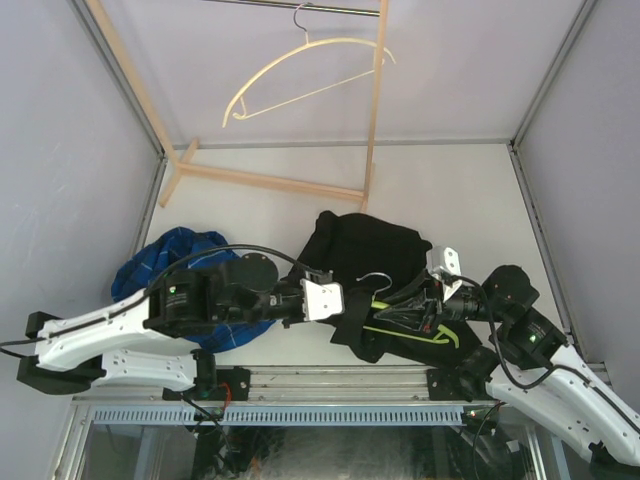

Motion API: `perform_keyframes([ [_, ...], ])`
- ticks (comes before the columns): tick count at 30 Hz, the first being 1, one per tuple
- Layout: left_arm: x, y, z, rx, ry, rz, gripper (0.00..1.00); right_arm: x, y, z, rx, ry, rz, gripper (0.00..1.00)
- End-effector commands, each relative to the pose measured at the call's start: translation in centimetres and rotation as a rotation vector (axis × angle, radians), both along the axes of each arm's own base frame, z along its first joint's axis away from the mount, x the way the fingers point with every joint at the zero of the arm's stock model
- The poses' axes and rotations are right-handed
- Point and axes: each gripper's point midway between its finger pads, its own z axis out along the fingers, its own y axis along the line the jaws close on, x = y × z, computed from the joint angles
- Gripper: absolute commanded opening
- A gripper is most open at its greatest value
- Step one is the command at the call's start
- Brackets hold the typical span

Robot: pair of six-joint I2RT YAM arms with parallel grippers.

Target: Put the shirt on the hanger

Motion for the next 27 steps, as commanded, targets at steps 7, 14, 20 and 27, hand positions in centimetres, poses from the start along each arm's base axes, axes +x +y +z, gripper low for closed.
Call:
perform_keyframes([
  [7,-1.9,-2.3,1.6,-0.051,0.069,-0.103,0.27,-0.6,0.6,4.7,0.106,-0.129,0.055,0.0],
  [14,-2.1,-2.6,1.7,-0.063,0.077,-0.116,0.24,-0.1,1.3,4.3,0.092,-0.121,0.048,0.0],
  [20,-2.2,-2.6,1.6,-0.063,0.084,-0.12,0.26,0.3,1.8,4.0,0.083,-0.113,0.041,0.0],
  [27,-2.3,-2.8,1.6,-0.074,0.083,-0.125,0.26,0.7,2.6,3.9,0.085,-0.106,0.041,0.0],
])
